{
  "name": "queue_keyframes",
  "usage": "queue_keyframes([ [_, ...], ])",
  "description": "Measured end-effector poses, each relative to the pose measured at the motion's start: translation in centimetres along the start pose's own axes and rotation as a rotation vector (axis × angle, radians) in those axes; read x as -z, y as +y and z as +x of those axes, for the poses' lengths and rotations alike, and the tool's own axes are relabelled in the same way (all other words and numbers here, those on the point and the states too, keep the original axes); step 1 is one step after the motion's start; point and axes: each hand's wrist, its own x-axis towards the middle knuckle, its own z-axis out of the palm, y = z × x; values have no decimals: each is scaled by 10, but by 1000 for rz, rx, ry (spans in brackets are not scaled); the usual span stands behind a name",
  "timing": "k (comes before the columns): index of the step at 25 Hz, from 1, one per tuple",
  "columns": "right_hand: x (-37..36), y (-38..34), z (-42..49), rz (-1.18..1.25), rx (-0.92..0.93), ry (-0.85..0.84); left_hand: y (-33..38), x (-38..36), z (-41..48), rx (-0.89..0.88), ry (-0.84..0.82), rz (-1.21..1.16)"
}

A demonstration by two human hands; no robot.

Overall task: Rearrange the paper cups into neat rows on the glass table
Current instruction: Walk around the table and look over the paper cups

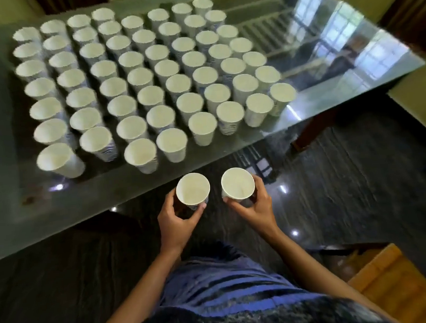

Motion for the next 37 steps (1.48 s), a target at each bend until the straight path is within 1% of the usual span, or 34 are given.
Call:
queue_keyframes([
  [6, 108, 34, 10, 15, -38, 255, 49, -112, 3, -114, -235, -35],
  [9, 146, 48, 31, 13, -44, 306, 65, -157, 21, -168, -319, -6],
  [12, 188, 63, 74, 26, -50, 353, 84, -217, 50, -211, -376, 8],
  [15, 229, 74, 134, 12, -37, 358, 114, -283, 90, -221, -414, -30],
  [19, 279, 79, 216, 1, -41, 347, 150, -357, 143, -196, -402, -47],
  [22, 313, 82, 284, 8, -37, 329, 177, -406, 185, -189, -430, -71],
  [25, 333, 86, 335, 38, -53, 334, 194, -439, 214, -179, -365, -61],
  [28, 359, 97, 391, 45, -54, 256, 210, -481, 243, -149, -311, -39],
  [32, 401, 113, 468, 22, -40, 156, 227, -536, 276, -119, -193, 27],
  [35, 443, 120, 528, -3, -15, 43, 245, -584, 298, -51, -84, 32],
  [37, 476, 124, 560, -9, -2, 3, 262, -619, 305, -20, -26, 38],
])
